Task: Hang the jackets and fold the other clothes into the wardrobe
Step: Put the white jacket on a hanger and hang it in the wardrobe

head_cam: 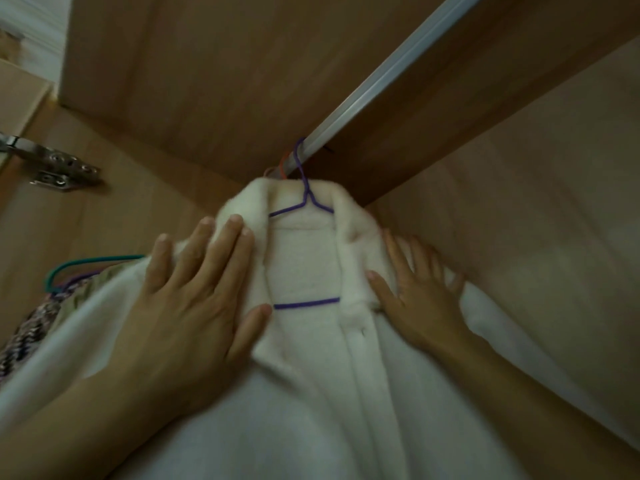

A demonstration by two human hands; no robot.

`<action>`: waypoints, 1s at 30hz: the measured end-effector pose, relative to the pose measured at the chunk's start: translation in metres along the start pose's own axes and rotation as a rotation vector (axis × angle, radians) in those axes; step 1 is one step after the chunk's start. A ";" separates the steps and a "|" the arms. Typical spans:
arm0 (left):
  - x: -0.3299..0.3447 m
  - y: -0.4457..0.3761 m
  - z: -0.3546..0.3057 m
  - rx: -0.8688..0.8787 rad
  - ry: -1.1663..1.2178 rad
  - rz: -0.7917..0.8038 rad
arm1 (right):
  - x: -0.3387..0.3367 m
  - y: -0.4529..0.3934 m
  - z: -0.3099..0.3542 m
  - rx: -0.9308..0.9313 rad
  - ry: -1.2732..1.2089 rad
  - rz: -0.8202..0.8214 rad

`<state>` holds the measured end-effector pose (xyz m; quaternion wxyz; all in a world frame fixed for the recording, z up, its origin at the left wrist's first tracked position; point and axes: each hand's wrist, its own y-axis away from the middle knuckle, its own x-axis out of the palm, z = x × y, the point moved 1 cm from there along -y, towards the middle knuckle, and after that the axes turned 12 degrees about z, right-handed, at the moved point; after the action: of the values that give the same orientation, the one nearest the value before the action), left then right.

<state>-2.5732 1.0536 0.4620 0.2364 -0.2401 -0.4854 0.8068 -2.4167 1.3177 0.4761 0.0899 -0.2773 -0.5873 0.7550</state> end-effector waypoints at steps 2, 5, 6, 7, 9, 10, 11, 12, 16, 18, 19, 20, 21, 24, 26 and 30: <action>0.006 0.002 0.001 -0.014 0.013 0.015 | 0.003 0.007 -0.006 0.043 -0.028 0.024; 0.018 -0.001 0.002 -0.016 -0.005 0.073 | 0.021 0.004 -0.009 0.056 -0.082 0.059; 0.022 -0.003 0.002 -0.011 -0.017 0.097 | 0.028 0.003 -0.009 0.049 -0.094 0.083; 0.024 -0.003 0.001 -0.009 -0.028 0.119 | 0.034 0.002 -0.007 0.038 -0.107 0.115; 0.025 -0.001 0.002 -0.013 -0.038 0.155 | 0.042 0.002 -0.006 0.026 -0.150 0.169; 0.022 0.000 0.002 -0.013 -0.035 0.165 | 0.041 0.004 -0.005 0.025 -0.176 0.183; 0.019 0.003 0.003 -0.010 -0.026 0.173 | 0.038 0.007 -0.005 0.030 -0.186 0.195; 0.015 0.008 0.003 -0.007 -0.013 0.176 | 0.032 0.012 -0.004 0.042 -0.166 0.209; 0.002 0.048 0.000 -0.030 0.019 0.153 | 0.004 0.044 -0.008 0.214 0.048 0.238; -0.001 0.072 -0.001 -0.056 0.046 0.176 | -0.002 0.068 -0.015 0.285 0.043 0.254; -0.002 0.082 -0.002 -0.062 0.068 0.194 | -0.001 0.083 -0.019 0.300 0.029 0.264; -0.004 0.090 -0.004 -0.064 0.085 0.213 | 0.002 0.098 -0.022 0.303 0.027 0.272; -0.005 0.097 -0.007 -0.062 0.088 0.234 | 0.006 0.113 -0.025 0.299 0.030 0.284; -0.008 0.120 -0.020 -0.041 0.054 0.307 | 0.021 0.161 -0.025 0.259 0.003 0.339; -0.010 0.135 -0.028 -0.040 0.081 0.343 | 0.027 0.192 -0.022 0.230 -0.011 0.355; -0.012 0.172 -0.047 -0.013 0.142 0.356 | 0.039 0.254 -0.014 0.207 -0.067 0.349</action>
<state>-2.5605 1.0065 0.2902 0.1220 -0.3799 -0.4226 0.8138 -2.3930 1.2725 0.2236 -0.0337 -0.3389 -0.4522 0.8243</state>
